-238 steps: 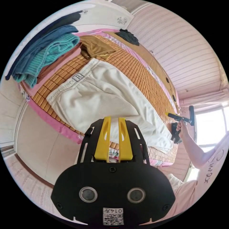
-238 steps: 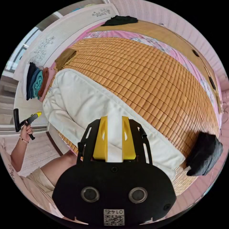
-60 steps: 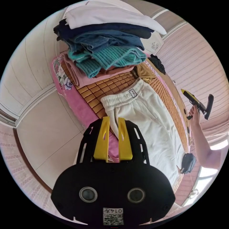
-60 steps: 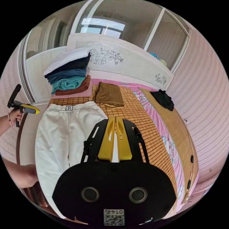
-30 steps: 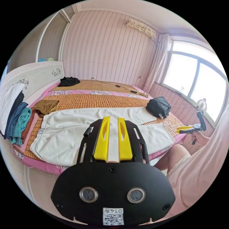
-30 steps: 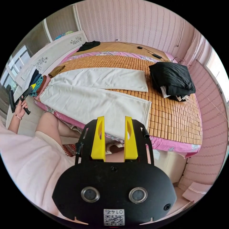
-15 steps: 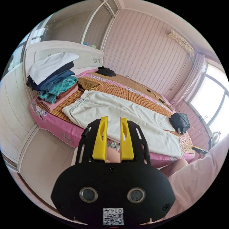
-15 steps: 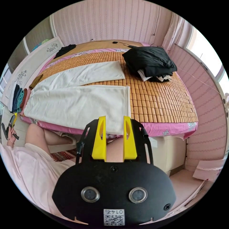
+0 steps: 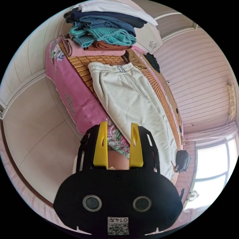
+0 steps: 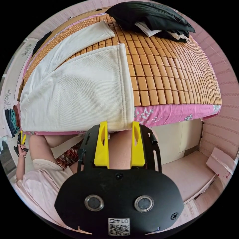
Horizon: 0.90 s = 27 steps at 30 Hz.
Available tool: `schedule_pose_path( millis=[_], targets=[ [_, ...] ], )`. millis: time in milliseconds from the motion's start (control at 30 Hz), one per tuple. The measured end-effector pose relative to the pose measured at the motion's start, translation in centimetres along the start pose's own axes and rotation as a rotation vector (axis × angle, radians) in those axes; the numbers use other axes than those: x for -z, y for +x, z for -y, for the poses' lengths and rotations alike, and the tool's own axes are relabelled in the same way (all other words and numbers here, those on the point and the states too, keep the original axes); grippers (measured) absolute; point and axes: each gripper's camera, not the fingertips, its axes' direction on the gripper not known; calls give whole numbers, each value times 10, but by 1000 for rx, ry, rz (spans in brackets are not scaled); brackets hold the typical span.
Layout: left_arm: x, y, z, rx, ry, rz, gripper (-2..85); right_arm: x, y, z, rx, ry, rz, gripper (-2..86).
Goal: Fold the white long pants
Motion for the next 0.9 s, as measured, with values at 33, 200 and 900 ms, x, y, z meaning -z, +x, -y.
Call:
schedule_pose_path(
  millis=[33,200,900],
  targets=[
    [-3,-1,7,19,-6,-13,138,-1,2,2,-12,-7,12,136],
    [-19,5,32,39,-48,-54,108,6,19,7,-90,21,37,75],
    [-14,49,75,-52,-145,89,29,84,49,-11,42,319,132,52]
  ],
)
